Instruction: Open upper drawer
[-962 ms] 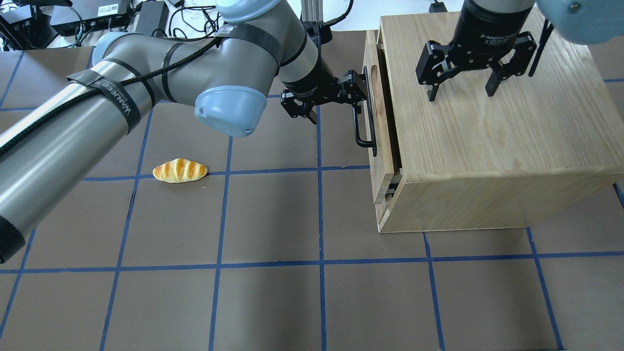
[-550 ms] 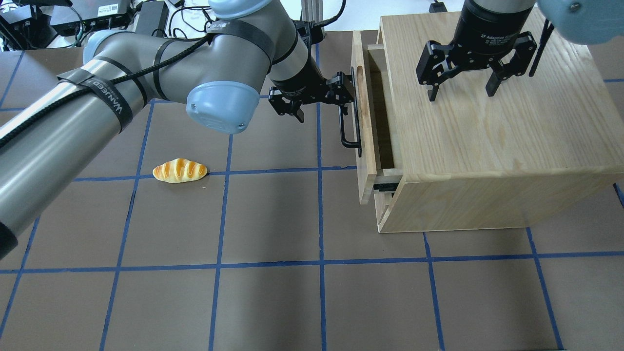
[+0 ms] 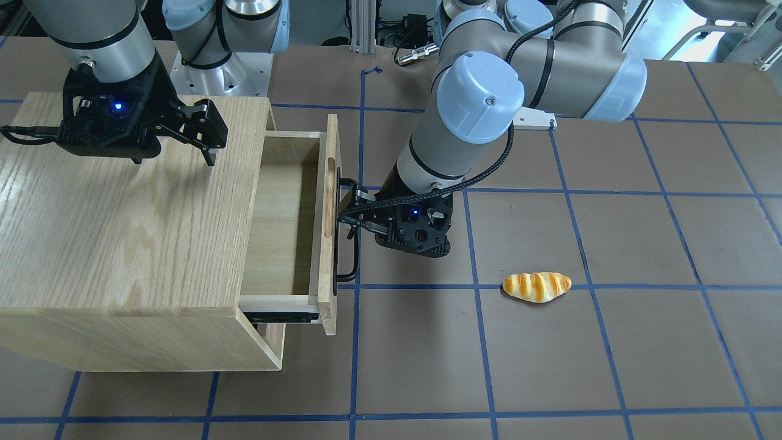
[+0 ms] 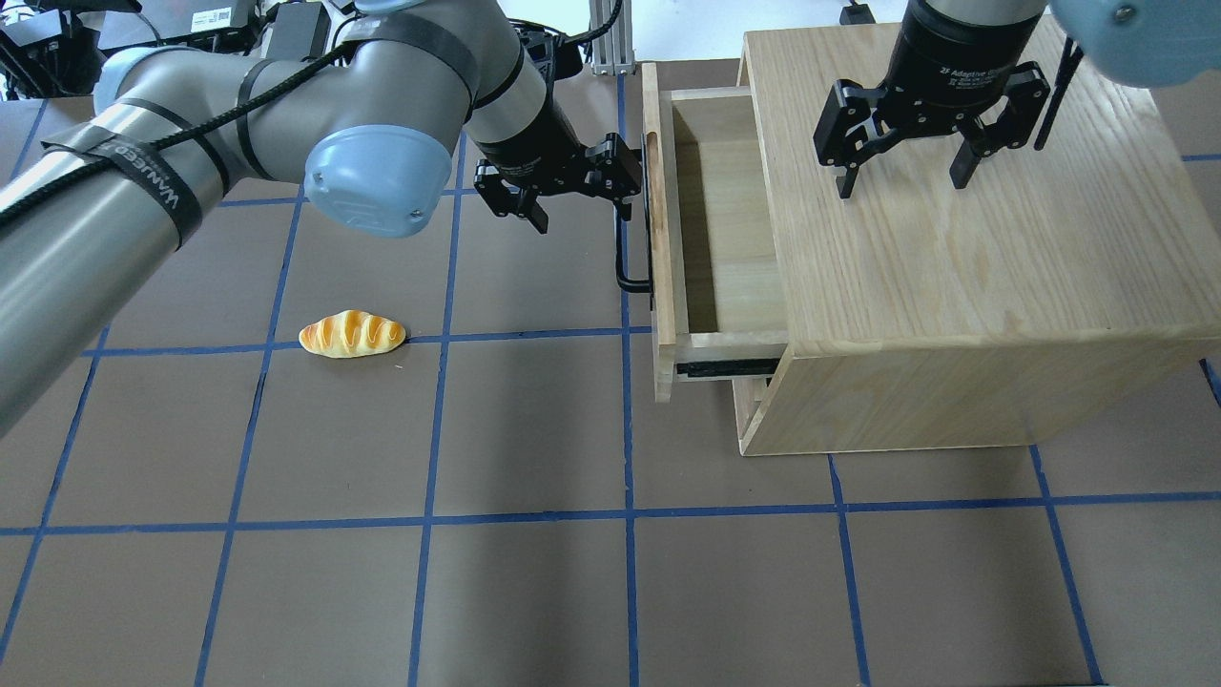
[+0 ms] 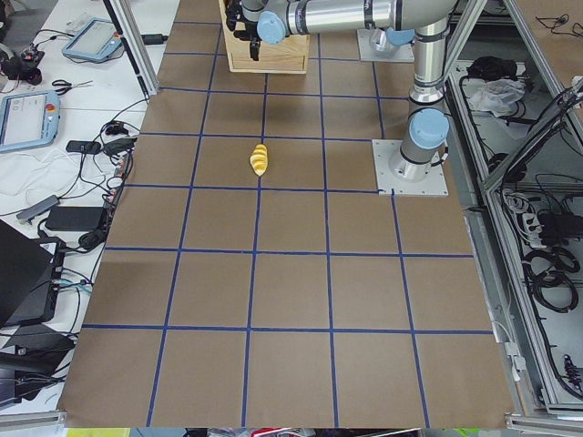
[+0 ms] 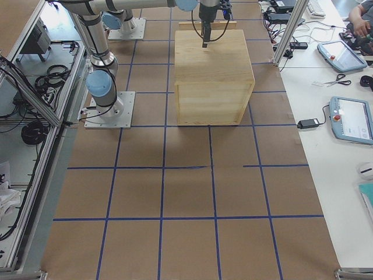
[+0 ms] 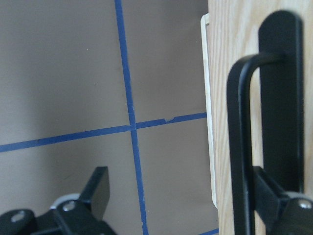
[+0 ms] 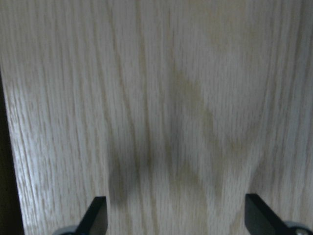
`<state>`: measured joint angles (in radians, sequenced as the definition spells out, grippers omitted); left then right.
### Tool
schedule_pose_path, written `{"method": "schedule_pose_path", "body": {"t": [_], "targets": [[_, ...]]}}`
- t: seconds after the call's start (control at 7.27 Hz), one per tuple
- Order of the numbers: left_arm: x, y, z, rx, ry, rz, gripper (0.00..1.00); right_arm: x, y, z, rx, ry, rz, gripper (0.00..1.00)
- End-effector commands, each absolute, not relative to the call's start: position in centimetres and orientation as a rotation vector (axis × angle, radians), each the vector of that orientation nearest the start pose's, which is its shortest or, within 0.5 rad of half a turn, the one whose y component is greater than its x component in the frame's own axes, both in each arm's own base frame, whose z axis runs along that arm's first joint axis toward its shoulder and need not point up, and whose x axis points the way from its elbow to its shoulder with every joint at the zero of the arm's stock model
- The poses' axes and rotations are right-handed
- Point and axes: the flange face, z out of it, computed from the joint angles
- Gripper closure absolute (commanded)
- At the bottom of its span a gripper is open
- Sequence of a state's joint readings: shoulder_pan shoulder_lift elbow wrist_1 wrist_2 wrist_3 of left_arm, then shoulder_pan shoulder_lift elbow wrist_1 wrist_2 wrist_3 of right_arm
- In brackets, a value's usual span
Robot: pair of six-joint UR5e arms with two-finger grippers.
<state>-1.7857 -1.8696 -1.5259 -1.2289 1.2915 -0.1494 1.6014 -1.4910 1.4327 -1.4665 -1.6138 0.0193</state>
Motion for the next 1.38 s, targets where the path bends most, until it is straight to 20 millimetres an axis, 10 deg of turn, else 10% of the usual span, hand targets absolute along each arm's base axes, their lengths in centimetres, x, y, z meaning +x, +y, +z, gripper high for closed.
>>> {"method": "schedule_pose_path", "body": {"t": [0.0, 0.83, 1.24], "targets": [[-25.8, -56.8, 38.9, 0.138, 3.422, -0.027, 0.00, 14.5, -51.6, 50.5, -0.019, 3.185, 0.072, 0.00], [-18.8, -57.5, 40.0, 0.056, 3.387, 0.048, 0.00, 14.5, -51.6, 50.5, -0.019, 3.185, 0.072, 0.00], [-14.3, -55.3, 46.9, 0.039, 3.249, 0.097, 0.00, 14.5, -51.6, 50.5, -0.021, 3.185, 0.072, 0.00]]}}
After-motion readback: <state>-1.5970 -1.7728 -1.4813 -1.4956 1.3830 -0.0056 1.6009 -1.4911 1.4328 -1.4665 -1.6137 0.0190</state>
